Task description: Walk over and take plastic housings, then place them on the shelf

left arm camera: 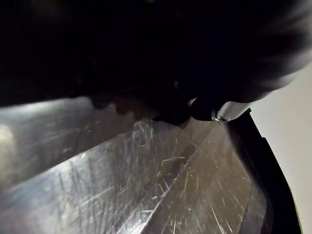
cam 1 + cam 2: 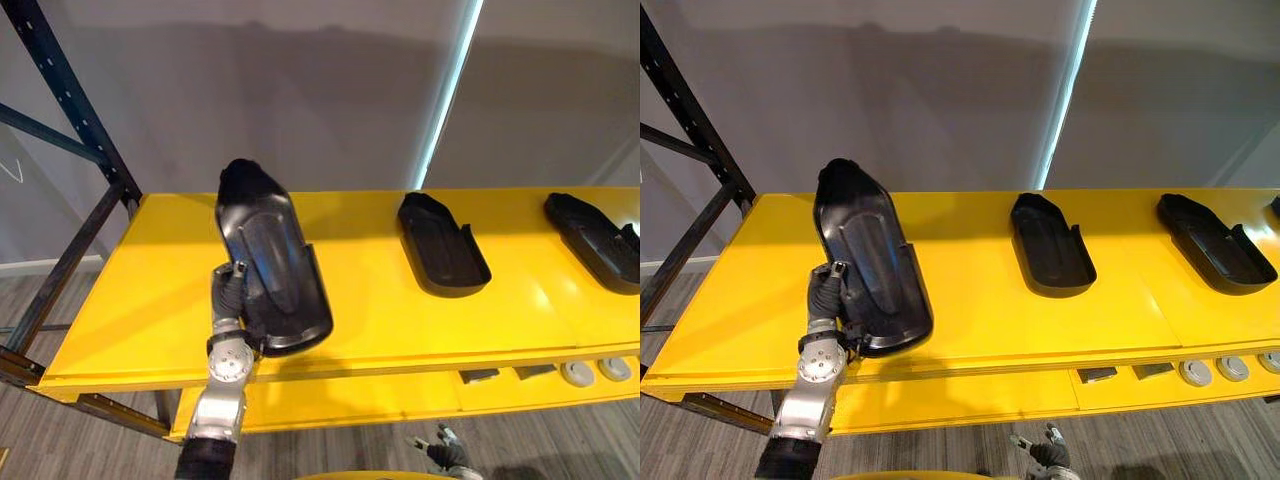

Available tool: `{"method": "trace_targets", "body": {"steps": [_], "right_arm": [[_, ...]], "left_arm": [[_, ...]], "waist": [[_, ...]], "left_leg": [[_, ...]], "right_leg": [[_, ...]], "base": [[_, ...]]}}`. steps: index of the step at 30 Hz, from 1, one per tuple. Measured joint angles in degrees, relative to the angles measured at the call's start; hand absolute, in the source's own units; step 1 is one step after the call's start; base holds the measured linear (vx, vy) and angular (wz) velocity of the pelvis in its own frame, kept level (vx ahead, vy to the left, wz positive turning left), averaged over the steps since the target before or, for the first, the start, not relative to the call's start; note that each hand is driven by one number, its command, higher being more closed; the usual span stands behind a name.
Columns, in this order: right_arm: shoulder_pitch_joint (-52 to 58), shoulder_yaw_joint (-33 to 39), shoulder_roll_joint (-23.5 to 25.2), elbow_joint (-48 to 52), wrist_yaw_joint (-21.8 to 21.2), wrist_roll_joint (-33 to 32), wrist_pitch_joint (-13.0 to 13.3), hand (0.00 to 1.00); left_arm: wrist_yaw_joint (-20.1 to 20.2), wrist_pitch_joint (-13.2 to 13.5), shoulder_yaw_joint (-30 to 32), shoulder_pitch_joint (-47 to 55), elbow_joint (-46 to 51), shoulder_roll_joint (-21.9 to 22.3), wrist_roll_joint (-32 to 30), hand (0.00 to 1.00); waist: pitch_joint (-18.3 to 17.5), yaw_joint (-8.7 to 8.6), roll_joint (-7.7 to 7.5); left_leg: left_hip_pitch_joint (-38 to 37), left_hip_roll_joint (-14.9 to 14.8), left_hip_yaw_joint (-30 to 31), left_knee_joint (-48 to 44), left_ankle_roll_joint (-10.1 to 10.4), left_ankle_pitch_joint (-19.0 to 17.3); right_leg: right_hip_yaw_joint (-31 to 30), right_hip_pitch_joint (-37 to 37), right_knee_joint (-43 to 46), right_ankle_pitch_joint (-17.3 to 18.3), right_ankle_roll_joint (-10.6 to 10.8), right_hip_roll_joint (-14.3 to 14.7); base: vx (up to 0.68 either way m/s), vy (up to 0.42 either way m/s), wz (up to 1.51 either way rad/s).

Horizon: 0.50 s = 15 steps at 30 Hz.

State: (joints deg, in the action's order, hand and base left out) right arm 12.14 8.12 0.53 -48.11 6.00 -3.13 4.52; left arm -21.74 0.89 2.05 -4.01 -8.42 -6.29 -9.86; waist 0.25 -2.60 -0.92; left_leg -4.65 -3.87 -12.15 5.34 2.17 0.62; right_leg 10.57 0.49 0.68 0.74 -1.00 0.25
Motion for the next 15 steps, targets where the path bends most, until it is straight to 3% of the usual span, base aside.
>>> {"method": "trace_targets", "body": {"steps": [7, 12, 13, 15], "right_arm": [[-0.73, -0.14, -0.89, -0.07, -1.20, 1.57, -0.07, 0.00], [-1.56, -0.11, -1.01, -0.08, -1.24, 1.60, -0.06, 0.00], [-1.76, -0.10, -1.02, 0.01, -1.26, 1.59, 0.02, 0.00], [-1.92, -0.11, -1.03, 0.04, -1.27, 1.60, 0.08, 0.00]], "left_arm": [[-0.23, -2.97, 3.77, -7.83, -8.43, -5.14, -2.82, 1.00], [0.16, -3.29, 5.32, -12.38, -11.92, -7.36, -4.51, 1.00], [0.42, -3.80, 5.30, -14.34, -13.52, -7.92, -4.62, 0.00], [0.45, -4.30, 5.31, -16.12, -14.77, -8.39, -5.01, 0.00]], "waist": [[0.49, -0.62, 0.46], [1.74, -1.53, 0.39], [2.22, -1.66, 0.45], [2.48, -1.82, 0.46]], "left_leg": [[2.40, 0.09, -0.07, 0.36, 0.51, 0.49], [2.54, 0.11, -0.52, 0.28, 0.53, 0.50], [2.61, 0.06, -0.61, 0.18, 0.53, 0.50], [2.80, 0.04, -0.65, 0.17, 0.53, 0.50]], "right_leg": [[-0.55, -1.74, -1.99, -1.70, -0.15, 0.40], [-1.17, -1.78, -2.80, -2.09, -0.35, 0.79], [-1.28, -1.86, -2.85, -2.10, -0.36, 0.89], [-1.36, -2.06, -2.90, -2.10, -0.37, 1.03]], "base": [[-0.02, -0.006, -0.02], [0.03, 0.004, -0.08], [0.05, 0.001, -0.04], [0.04, -0.001, -0.04]]}}
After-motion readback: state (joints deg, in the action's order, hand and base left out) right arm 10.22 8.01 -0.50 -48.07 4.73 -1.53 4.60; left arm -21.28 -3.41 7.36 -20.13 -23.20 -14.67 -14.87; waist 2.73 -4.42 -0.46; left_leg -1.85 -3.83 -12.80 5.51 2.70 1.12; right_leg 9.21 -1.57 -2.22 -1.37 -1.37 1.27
